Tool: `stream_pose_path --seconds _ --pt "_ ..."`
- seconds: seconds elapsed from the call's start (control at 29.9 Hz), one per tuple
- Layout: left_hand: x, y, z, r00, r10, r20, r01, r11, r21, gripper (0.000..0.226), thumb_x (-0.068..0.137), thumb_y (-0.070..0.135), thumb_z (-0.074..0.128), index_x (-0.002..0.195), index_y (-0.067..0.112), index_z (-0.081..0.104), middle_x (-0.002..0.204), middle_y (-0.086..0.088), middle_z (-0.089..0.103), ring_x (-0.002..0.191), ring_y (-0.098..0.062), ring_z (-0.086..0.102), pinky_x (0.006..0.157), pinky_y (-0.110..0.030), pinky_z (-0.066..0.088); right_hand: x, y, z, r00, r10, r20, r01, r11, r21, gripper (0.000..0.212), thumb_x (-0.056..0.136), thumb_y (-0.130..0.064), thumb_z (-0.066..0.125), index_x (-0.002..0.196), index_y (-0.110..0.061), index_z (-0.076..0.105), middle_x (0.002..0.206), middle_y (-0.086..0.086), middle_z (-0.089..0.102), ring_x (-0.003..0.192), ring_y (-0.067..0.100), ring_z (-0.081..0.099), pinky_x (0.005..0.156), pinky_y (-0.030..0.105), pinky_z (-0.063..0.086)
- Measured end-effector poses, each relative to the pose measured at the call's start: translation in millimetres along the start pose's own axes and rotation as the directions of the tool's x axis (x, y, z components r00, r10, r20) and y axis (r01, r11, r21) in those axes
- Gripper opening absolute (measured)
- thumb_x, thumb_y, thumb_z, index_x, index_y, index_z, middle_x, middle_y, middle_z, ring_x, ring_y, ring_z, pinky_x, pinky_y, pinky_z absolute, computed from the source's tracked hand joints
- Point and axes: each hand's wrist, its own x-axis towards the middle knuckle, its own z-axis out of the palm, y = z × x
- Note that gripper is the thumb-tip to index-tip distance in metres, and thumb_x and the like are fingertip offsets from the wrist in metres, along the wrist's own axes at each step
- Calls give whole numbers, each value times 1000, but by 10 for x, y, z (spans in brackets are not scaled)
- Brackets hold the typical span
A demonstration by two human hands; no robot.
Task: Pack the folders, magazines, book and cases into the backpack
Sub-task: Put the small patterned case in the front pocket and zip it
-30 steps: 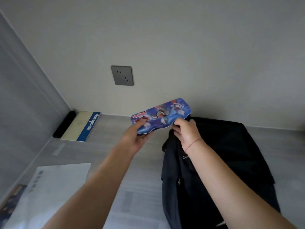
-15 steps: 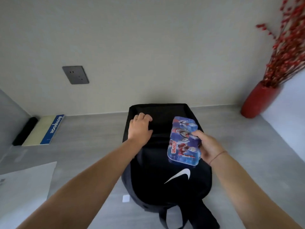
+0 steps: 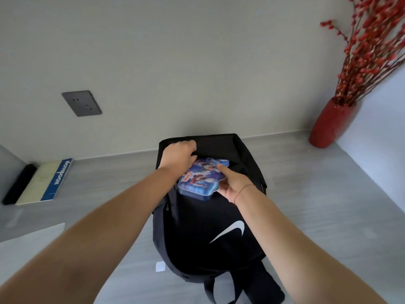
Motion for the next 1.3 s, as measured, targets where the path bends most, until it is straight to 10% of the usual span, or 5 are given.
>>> stream_pose_path --seconds 0.43,0.64,0.97,1.17,1.3 --pt "-207 -154 -26 999 -8 35 10 999 -32 21 88 4 49 105 6 62 106 -12 62 91 -32 61 76 -39 50 371 -81 356 855 -410 -317 19 636 -772 69 82 -38 66 138 -24 28 121 4 59 105 20 62 67 24 41" --pt "-313 -211 40 996 -78 -51 74 995 -60 24 88 4 47 107 7 62 109 -11 62 92 -31 61 74 -35 48 329 -9 164 984 0 -180 -14 997 -73 34 89 -27 61 117 -9 57 110 13 66 83 23 66 56 28 55" --pt "-490 -7 21 967 159 -200 -146 986 80 25 51 -9 77 59 4 58 53 -10 58 38 -26 53 33 -21 37 355 99 539 995 4 -101 -4 1000 4 26 91 -9 58 115 2 55 96 18 68 82 27 70 74 33 59" --pt "-561 -261 195 995 32 -98 -57 965 -257 10 82 5 62 92 5 62 88 -8 64 73 -22 61 61 -31 50 268 102 636 997 28 67 -21 994 -110 32 96 5 39 127 5 49 128 27 55 109 35 62 90 40 53" --pt "-666 -545 340 973 -200 112 229 842 -488 41 80 38 67 113 21 51 104 8 50 92 -9 51 77 -22 42 124 137 531 816 -548 183 414 333 -847 13 88 -12 55 94 -17 65 91 1 69 74 12 64 65 26 56"
